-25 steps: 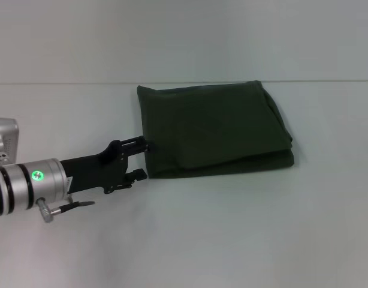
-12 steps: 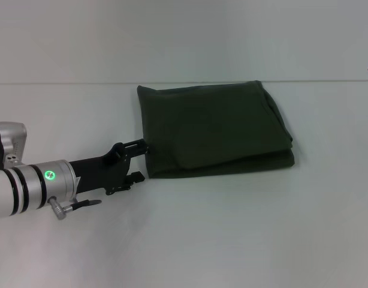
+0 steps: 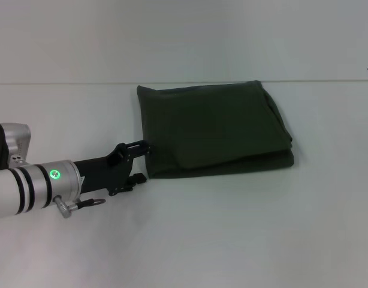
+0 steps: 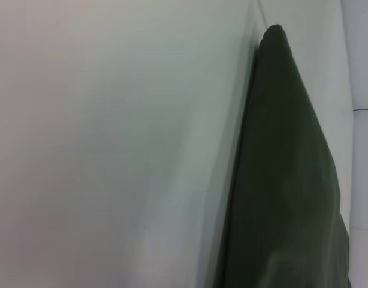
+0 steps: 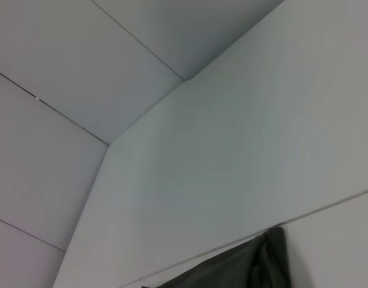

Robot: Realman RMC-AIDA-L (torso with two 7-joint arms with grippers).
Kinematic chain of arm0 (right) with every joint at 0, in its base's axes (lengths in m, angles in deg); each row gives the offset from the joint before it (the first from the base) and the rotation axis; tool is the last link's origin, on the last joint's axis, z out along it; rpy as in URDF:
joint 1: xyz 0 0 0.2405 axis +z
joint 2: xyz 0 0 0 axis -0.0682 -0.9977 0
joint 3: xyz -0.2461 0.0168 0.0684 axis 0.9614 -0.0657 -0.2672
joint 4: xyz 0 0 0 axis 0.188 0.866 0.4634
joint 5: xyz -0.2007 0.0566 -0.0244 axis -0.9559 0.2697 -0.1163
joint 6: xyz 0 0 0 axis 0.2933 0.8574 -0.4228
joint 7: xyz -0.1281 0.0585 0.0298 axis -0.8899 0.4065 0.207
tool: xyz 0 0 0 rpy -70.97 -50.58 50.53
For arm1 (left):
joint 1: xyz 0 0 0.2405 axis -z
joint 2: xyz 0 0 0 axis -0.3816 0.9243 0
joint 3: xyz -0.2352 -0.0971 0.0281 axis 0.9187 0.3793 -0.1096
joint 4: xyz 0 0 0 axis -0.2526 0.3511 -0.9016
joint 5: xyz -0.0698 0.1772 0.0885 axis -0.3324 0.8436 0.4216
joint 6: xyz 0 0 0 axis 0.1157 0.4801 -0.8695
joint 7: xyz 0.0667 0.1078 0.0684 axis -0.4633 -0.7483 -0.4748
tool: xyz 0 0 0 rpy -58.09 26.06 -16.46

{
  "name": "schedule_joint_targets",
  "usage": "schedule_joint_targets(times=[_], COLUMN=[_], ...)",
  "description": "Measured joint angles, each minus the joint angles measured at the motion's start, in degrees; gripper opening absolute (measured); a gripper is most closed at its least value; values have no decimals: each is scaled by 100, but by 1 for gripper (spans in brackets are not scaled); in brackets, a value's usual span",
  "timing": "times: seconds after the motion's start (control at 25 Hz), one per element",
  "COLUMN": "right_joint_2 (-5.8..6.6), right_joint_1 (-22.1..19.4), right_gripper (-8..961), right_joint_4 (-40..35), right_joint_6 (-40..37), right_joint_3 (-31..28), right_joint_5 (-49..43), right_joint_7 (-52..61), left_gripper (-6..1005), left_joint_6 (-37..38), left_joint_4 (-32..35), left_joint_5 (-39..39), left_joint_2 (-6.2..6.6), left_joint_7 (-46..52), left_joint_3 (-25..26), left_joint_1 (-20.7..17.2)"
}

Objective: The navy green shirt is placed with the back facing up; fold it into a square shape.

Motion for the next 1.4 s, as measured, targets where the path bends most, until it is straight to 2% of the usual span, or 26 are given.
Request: schedule_joint_targets(times=[0.68,1.0,1.4], right_joint_2=[0,3,-7], right_joint_1=[-61,-84,-97], right_gripper=[940,940,940], right_joint_4=[0,0,9], right_joint_6=[-21,-20,-35], right_joint_3=[-1,-65,-134], right_joint_5=[210,210,231], right_joint_7=[0,-1,0], left_gripper=[792,793,793], left_joint_6=[-166,-93,-246], left_joint_4=[-174,-220,-354], left_joint_5=[6,-176,-130], left_joint_2=[0,37,46], left_joint_7=[-110,-296,-263], left_joint_3=[-49,-13,-69], left_joint_1=[309,231,403])
